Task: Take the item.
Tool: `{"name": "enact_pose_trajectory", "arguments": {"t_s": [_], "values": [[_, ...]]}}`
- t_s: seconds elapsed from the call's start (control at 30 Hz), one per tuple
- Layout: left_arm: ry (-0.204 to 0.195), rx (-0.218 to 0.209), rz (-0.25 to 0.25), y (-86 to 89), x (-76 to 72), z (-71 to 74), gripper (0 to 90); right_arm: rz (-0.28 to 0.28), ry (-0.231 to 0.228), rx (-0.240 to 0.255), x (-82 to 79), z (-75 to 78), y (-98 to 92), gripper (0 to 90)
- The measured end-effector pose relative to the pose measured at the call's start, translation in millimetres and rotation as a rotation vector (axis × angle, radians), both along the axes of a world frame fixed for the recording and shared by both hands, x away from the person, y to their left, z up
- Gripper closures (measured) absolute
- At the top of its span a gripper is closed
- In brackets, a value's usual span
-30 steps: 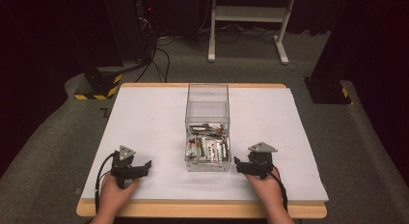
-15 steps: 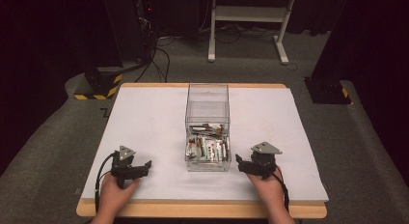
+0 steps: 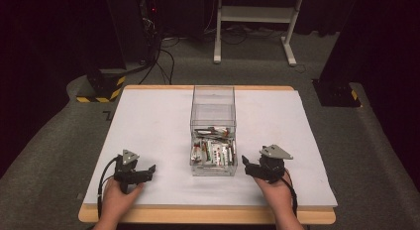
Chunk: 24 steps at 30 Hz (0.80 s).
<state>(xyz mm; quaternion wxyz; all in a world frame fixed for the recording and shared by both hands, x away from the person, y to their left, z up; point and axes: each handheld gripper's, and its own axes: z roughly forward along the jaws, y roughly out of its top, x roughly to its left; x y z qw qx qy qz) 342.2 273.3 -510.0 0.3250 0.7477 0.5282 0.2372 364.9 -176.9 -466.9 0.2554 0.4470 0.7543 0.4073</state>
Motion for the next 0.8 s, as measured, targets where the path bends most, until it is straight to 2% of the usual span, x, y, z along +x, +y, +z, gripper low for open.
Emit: {"name": "enact_pose_trajectory", "arguments": {"t_s": [0.53, 0.8], "values": [[0.0, 0.0, 0.0, 0.0, 0.0, 0.0, 13.8, 0.031, -0.099, 0.053, -11.2, 27.4, 6.0, 17.2], [0.0, 0.0, 0.0, -0.1, 0.0, 0.0, 13.8, 0.058, -0.125, 0.071, -14.3, 38.4, 16.4, 17.9]]}}
